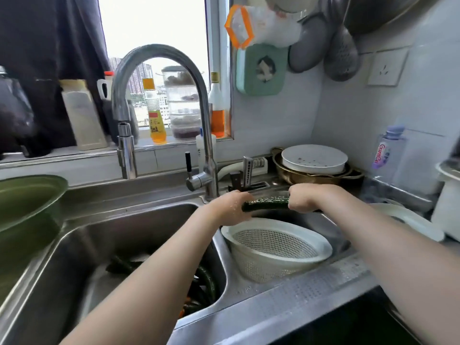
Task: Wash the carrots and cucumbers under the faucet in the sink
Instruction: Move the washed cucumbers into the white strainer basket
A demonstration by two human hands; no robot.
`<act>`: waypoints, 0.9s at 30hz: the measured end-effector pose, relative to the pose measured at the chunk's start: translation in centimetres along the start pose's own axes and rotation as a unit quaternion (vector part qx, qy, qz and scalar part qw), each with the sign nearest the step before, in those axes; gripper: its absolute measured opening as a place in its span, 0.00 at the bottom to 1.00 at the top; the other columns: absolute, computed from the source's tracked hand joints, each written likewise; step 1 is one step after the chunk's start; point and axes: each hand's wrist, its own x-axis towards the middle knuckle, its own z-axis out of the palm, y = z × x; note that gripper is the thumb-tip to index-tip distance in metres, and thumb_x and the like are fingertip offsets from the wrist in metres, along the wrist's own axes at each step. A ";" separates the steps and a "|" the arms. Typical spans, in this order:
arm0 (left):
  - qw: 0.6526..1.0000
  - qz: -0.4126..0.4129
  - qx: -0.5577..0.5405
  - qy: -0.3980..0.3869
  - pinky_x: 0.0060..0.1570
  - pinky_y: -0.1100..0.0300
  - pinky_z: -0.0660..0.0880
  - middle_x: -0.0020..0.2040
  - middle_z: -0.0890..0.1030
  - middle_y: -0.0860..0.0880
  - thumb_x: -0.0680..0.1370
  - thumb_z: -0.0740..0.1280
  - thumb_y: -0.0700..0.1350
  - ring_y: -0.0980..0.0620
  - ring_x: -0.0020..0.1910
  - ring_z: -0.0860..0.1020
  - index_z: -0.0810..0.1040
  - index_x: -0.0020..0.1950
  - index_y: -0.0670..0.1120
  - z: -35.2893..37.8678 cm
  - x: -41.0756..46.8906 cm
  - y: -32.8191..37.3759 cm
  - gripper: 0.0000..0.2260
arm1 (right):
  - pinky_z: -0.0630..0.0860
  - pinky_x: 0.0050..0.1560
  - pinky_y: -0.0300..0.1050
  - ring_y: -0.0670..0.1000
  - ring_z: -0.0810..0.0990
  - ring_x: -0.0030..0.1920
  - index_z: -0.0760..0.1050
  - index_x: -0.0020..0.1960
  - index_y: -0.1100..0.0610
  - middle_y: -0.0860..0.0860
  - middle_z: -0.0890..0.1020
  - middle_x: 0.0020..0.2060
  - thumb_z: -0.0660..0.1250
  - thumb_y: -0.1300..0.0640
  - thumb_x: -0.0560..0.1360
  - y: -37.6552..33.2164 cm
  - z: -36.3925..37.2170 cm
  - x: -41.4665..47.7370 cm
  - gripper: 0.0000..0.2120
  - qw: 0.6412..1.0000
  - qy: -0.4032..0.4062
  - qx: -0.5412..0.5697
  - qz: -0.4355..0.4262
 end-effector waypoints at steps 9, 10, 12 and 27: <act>0.980 -0.098 0.067 -0.161 0.72 0.50 0.69 0.76 0.71 0.46 0.78 0.71 0.55 0.43 0.73 0.71 0.67 0.79 0.53 4.2 2.0 -0.8 0.31 | 0.75 0.44 0.47 0.54 0.81 0.47 0.79 0.56 0.55 0.52 0.81 0.46 0.65 0.59 0.77 0.0 5.8 3.0 0.09 0.994 -0.087 -0.058 -0.038; 0.980 -0.096 0.075 -0.154 0.71 0.51 0.70 0.76 0.71 0.46 0.78 0.71 0.54 0.43 0.73 0.71 0.68 0.79 0.53 4.2 2.1 -0.9 0.30 | 0.74 0.43 0.46 0.54 0.81 0.48 0.79 0.59 0.55 0.52 0.82 0.48 0.64 0.61 0.77 0.0 6.1 3.3 0.12 0.995 -0.081 -0.052 -0.039; 0.980 -0.096 0.090 -0.152 0.72 0.49 0.69 0.76 0.69 0.45 0.77 0.73 0.56 0.42 0.74 0.70 0.68 0.79 0.55 4.4 2.6 -1.1 0.31 | 0.75 0.46 0.47 0.55 0.81 0.51 0.78 0.63 0.55 0.53 0.82 0.52 0.64 0.62 0.77 0.3 6.8 4.1 0.15 0.996 -0.079 -0.037 -0.029; 0.999 -0.037 0.033 -0.002 0.65 0.51 0.74 0.66 0.80 0.50 0.79 0.68 0.50 0.47 0.65 0.77 0.80 0.66 0.52 4.8 4.4 -3.0 0.15 | 0.78 0.64 0.50 0.54 0.81 0.61 0.81 0.64 0.48 0.50 0.82 0.61 0.64 0.63 0.78 -3.6 7.1 7.0 0.18 0.985 -0.004 0.150 -0.084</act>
